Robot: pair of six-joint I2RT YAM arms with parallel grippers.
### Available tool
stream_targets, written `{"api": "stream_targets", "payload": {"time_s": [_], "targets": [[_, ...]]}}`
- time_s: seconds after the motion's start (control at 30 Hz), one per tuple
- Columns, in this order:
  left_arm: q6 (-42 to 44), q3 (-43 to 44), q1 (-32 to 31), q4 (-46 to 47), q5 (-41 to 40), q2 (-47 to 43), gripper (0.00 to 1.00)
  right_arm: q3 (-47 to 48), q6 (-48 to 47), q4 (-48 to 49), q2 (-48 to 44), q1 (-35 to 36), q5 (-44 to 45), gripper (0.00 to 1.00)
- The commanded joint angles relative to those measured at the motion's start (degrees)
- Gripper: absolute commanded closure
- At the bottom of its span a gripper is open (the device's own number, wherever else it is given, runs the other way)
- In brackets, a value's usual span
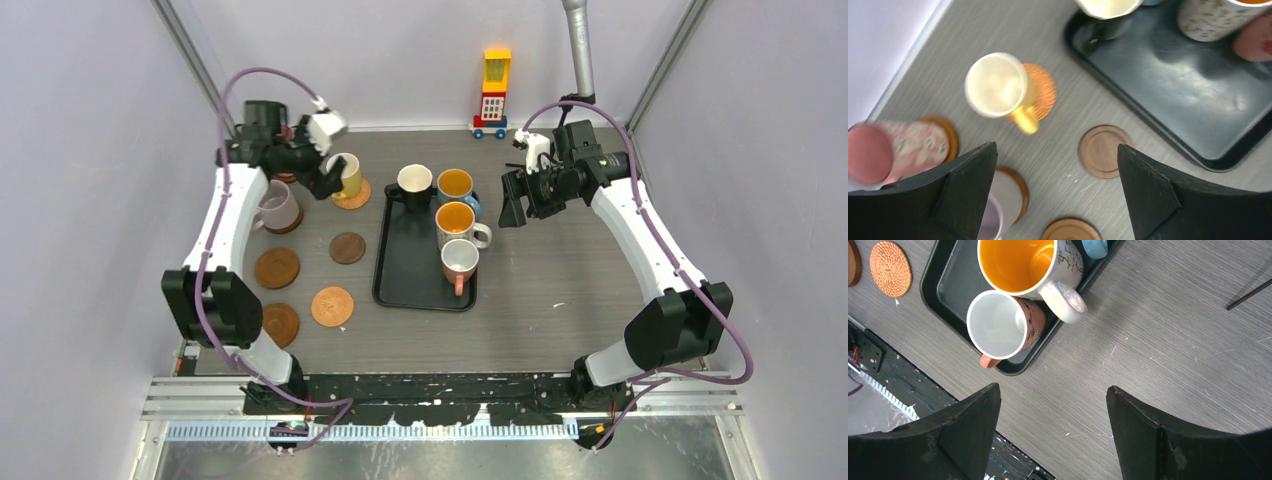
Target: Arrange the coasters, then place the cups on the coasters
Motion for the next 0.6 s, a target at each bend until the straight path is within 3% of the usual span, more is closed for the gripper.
{"api": "stream_targets", "payload": {"time_s": [0.0,0.27,0.57], "targets": [[4.2,5.1,-7.6,-5.0,-1.5,5.9,0.10,-0.2,-0.6,2.0,-3.7,-0.2,-0.3,0.18],[7.2,17.8,-14.5,-8.7,-3.1,20.5,0.18,-2.5,-0.2,2.6,-6.2,-0.2,0.7,0.18],[10.7,22.8,-18.8,-8.4,-10.2,30.5,0.28,-4.1,-0.2,2.8,-8.1,-0.4,1.6,0.18]]}}
